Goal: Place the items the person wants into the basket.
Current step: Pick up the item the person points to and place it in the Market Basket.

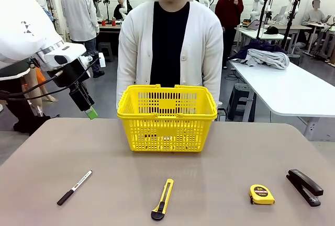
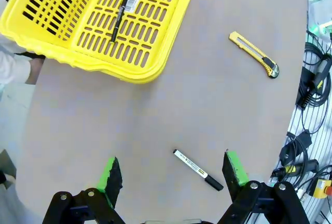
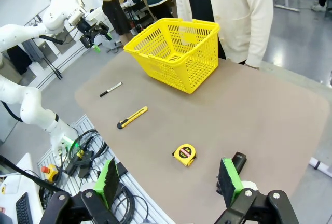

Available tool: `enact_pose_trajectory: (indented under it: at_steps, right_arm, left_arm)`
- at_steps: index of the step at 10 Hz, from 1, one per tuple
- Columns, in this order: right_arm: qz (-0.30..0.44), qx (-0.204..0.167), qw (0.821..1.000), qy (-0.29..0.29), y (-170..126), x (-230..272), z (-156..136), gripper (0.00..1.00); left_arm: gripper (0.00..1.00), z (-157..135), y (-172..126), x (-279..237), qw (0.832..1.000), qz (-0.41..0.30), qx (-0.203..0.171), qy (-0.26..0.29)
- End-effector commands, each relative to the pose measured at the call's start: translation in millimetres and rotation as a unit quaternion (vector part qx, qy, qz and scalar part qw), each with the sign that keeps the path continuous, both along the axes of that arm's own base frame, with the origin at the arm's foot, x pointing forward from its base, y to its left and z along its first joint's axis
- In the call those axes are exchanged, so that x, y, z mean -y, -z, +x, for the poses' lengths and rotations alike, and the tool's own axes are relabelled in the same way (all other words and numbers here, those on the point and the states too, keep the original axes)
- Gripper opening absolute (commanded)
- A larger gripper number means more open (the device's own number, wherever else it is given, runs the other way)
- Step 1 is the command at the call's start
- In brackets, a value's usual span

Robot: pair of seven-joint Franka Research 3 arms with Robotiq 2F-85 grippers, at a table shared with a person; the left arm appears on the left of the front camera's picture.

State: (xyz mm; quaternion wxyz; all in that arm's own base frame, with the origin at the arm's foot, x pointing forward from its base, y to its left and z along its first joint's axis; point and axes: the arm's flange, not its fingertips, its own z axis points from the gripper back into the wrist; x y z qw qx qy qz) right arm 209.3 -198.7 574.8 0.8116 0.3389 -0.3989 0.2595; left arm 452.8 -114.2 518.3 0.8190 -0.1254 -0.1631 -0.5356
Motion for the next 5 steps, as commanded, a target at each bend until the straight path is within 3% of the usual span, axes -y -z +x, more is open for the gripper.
enact_pose_trajectory:
  at_steps: [1, 3, 5]
  right_arm:
    - [0.007, 0.012, 1.0, -0.005, -1.8, -0.9, 1.4, 1.0]
    - [0.007, 0.012, 1.0, -0.005, -1.8, -0.9, 1.4, 1.0]
    - [0.007, 0.012, 1.0, -0.005, -1.8, -0.9, 1.4, 1.0]
  left_arm:
    - [1.0, -35.4, -46.2, -45.9, 0.995, -0.09, 0.028, 0.021]
    - [1.0, -89.1, -91.5, -108.8, 0.983, -0.173, 0.055, 0.032]
    - [1.0, -114.4, -104.9, -159.6, 0.974, -0.209, 0.078, 0.035]
